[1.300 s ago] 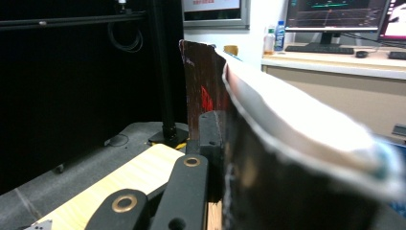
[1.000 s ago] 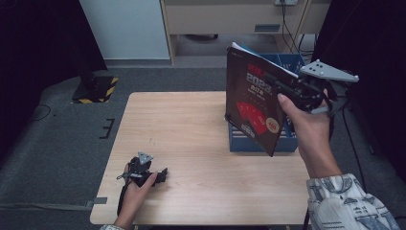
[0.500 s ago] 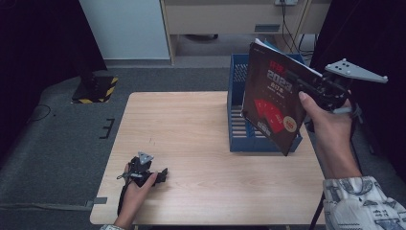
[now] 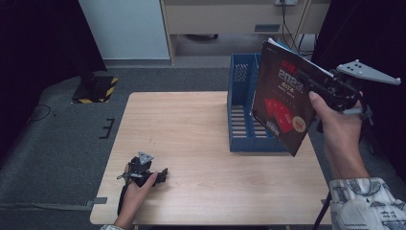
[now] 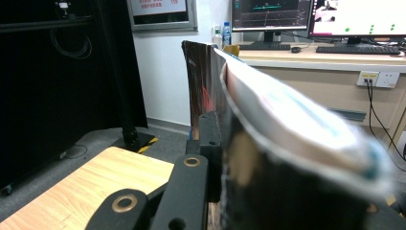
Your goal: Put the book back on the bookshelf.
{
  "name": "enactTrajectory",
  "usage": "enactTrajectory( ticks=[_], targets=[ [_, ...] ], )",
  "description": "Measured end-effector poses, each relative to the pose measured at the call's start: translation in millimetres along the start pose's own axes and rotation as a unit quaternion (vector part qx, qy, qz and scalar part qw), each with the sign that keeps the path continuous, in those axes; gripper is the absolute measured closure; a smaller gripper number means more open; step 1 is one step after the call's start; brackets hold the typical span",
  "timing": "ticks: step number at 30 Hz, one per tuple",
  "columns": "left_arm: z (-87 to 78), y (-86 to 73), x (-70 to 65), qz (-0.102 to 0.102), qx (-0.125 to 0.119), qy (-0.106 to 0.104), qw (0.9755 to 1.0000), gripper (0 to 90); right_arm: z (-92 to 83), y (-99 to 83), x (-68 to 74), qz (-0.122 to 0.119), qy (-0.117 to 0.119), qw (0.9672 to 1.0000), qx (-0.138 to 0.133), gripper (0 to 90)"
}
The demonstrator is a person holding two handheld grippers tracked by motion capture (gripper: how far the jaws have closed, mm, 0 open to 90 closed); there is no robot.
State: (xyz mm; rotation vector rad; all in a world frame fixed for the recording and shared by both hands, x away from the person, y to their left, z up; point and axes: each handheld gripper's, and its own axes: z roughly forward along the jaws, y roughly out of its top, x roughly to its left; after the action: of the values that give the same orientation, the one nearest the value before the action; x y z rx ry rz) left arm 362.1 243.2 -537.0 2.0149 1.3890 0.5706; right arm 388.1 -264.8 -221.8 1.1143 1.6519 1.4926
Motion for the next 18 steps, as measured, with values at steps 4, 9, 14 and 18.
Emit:
enactTrajectory(
  ticks=[4, 9, 14, 18],
  targets=[
    [-0.1, 0.0, -0.2, 0.001, 0.000, 0.000, 1.0000, 0.0, -3.0, 0.8, -3.3, 0.006, -0.006, 0.9999, -0.005, 86.9],
    [-1.0, -1.0, -1.8, 0.004, -0.001, -0.003, 1.0000, 0.0, -8.5, -3.1, -1.9, -0.009, -0.020, 0.9996, -0.015, 86.9],
    [-1.1, -1.1, -1.9, 0.004, -0.001, -0.004, 1.0000, 0.0, -10.0, -6.4, -4.2, -0.010, -0.027, 0.9995, -0.015, 87.0],
    [-1.1, -1.2, -2.1, 0.006, -0.001, -0.006, 1.0000, 0.0, -14.5, -8.3, -6.6, -0.009, -0.034, 0.9992, -0.017, 86.9]
  ],
)
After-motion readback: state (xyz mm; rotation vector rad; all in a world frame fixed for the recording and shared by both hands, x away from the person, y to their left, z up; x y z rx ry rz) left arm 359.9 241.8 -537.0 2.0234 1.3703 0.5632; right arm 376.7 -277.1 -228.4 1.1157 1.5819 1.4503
